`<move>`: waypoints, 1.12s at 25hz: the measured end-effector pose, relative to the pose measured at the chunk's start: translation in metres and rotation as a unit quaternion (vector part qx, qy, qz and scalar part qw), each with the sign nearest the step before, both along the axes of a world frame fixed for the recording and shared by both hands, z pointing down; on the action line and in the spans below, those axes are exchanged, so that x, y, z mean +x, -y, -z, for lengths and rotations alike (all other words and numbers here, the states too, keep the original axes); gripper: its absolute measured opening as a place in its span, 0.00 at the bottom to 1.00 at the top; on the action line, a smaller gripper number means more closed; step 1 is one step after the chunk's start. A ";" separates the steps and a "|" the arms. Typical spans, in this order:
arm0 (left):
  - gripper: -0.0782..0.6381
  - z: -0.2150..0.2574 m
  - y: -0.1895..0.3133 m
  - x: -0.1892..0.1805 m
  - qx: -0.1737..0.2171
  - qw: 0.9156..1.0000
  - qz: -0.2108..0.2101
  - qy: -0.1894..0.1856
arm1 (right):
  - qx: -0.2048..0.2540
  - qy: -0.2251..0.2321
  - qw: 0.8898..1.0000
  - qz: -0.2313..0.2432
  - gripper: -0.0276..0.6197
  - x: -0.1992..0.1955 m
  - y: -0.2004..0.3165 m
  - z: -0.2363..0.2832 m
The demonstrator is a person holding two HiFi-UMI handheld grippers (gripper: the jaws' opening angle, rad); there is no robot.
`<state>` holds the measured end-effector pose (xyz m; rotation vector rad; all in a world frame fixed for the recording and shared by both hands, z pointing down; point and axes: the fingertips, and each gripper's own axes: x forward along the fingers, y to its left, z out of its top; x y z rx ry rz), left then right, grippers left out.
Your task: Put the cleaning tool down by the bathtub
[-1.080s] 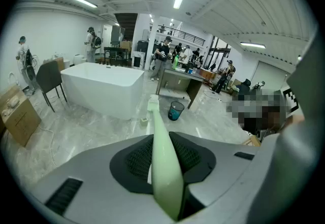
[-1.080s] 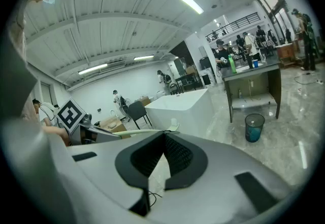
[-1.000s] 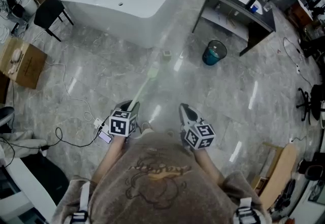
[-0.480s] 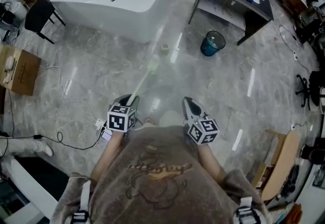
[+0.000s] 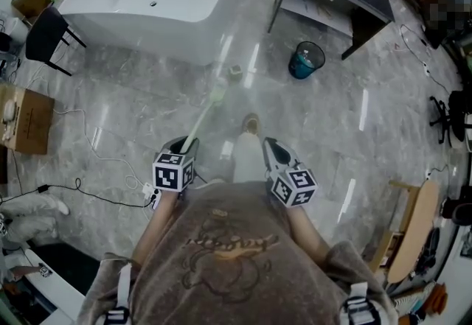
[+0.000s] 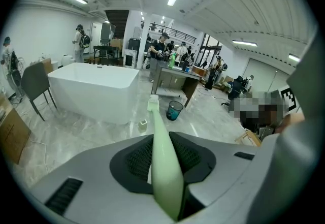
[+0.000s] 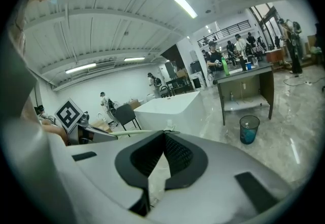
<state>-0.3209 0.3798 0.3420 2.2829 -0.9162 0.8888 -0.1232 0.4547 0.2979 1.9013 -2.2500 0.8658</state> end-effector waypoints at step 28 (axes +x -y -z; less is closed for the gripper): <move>0.25 -0.021 0.251 0.171 -0.019 1.000 0.019 0.003 | -0.023 0.007 0.999 0.028 0.04 0.179 0.273 -0.011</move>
